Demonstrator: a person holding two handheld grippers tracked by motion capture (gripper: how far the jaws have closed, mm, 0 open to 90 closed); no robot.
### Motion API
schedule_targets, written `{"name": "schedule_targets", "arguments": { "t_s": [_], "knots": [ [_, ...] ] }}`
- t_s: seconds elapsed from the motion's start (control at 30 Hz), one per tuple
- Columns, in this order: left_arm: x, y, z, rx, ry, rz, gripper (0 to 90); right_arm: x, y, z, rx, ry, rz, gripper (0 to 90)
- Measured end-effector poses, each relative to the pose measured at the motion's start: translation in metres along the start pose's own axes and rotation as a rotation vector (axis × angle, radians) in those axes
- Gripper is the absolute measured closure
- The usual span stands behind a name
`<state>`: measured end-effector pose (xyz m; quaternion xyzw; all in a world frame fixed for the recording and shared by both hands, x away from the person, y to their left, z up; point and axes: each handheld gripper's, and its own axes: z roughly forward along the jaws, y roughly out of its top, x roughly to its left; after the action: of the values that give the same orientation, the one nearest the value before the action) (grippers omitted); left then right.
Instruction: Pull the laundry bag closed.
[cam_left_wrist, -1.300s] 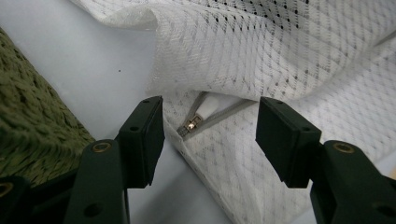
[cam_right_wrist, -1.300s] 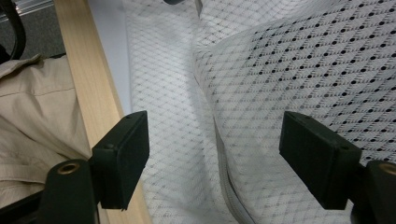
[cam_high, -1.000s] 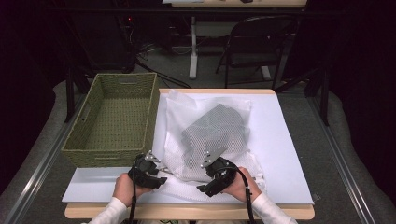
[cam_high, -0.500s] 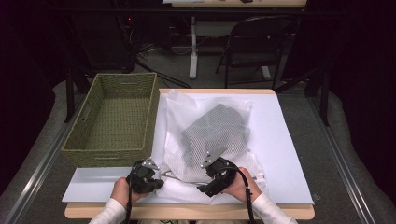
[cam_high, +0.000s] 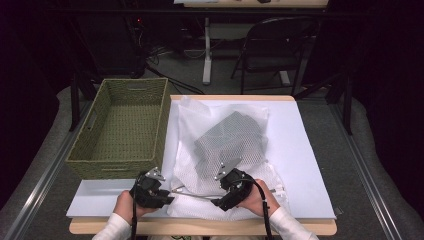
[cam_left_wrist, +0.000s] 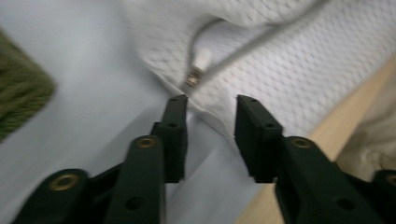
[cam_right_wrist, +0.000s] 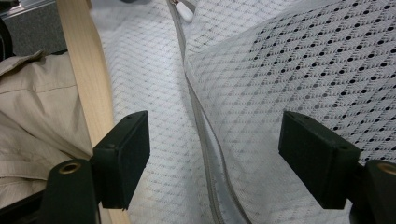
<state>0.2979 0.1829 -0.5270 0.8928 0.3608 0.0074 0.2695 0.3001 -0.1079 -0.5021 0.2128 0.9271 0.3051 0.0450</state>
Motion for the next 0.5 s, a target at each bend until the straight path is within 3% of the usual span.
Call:
{"name": "schedule_targets", "arguments": {
  "t_s": [0.3,0.33,0.5],
  "knots": [
    [0.011,0.013,0.009,-0.029,0.043,-0.058,56.9,0.002,0.002,0.004,0.012,0.007,0.000,23.2],
    [0.012,0.014,0.011,-0.033,0.034,-0.068,57.0,0.002,0.002,0.004,0.013,0.007,-0.001,23.2],
    [0.012,0.019,0.015,-0.060,0.071,-0.080,61.3,0.002,0.002,0.005,0.010,0.010,-0.011,23.5]
  ]
}}
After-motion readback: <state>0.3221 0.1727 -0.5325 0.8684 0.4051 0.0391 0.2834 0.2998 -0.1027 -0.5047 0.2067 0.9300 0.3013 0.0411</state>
